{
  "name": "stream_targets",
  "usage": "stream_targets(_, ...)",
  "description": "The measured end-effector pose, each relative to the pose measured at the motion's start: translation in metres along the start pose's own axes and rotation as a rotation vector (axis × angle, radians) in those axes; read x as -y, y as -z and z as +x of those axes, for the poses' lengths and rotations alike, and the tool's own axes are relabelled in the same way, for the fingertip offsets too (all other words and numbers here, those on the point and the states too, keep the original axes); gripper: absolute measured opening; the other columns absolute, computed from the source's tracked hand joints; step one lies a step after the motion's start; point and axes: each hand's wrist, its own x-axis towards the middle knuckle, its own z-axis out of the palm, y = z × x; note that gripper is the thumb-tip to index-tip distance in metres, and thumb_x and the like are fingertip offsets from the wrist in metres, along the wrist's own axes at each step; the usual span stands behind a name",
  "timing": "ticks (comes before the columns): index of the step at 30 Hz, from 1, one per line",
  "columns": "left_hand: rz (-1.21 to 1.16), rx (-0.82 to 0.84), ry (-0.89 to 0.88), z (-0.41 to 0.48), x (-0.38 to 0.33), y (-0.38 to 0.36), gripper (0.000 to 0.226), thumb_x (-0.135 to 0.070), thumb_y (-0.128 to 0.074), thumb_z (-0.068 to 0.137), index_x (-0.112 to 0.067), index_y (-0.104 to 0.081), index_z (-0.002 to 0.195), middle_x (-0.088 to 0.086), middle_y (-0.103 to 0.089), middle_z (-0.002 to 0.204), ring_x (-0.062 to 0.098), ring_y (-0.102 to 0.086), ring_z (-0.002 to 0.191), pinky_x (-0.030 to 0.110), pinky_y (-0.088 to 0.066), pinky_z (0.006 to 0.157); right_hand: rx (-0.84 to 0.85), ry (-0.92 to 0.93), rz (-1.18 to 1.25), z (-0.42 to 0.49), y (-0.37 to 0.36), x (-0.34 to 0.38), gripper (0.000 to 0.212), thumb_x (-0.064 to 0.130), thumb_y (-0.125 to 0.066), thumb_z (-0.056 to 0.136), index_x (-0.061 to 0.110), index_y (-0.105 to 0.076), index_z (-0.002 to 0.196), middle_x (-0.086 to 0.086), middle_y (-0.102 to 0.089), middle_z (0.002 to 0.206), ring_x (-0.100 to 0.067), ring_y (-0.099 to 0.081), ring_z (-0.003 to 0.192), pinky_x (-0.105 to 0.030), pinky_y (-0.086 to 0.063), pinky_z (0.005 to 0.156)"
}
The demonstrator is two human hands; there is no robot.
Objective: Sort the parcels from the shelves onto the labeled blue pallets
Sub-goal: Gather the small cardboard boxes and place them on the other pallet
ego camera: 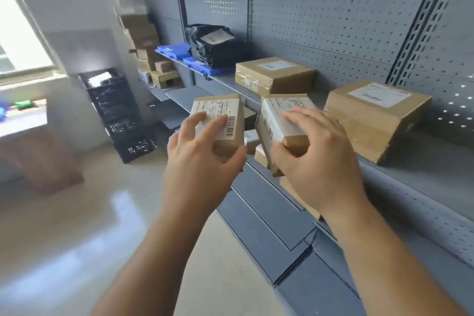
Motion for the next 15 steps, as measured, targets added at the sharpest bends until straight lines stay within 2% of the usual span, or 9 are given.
stream_targets(4,0.062,-0.038,0.092,0.013,0.051,0.027,0.062,-0.055,-0.070,0.083,-0.048,-0.053,0.142,-0.014,-0.037,0.156,0.025,-0.034,0.138,0.040,-0.036,0.112,0.078,0.029,0.085,0.015,-0.052,0.035,0.057,0.042,-0.060,0.083,0.018,-0.065,0.134,0.004,-0.060,0.141,-0.014,-0.045,0.137,-0.031,-0.033,0.116)
stream_targets(13,0.146,-0.034,0.291,0.060,0.133,0.024,0.061,-0.053,-0.069,0.085,-0.046,-0.052,0.143,-0.015,-0.035,0.157,0.022,-0.032,0.141,0.033,-0.035,0.109,0.223,0.087,0.215,0.075,-0.162,0.060,0.056,0.042,-0.059,0.082,0.019,-0.066,0.132,0.006,-0.062,0.137,-0.013,-0.047,0.133,-0.032,-0.037,0.114)
stream_targets(15,0.174,-0.032,0.330,0.079,0.152,0.018,0.060,-0.053,-0.069,0.086,-0.046,-0.051,0.143,-0.014,-0.034,0.157,0.022,-0.031,0.141,0.033,-0.035,0.109,0.274,0.093,0.244,0.096,-0.195,0.058,0.056,0.042,-0.057,0.081,0.019,-0.067,0.131,0.006,-0.063,0.137,-0.012,-0.047,0.132,-0.028,-0.034,0.114)
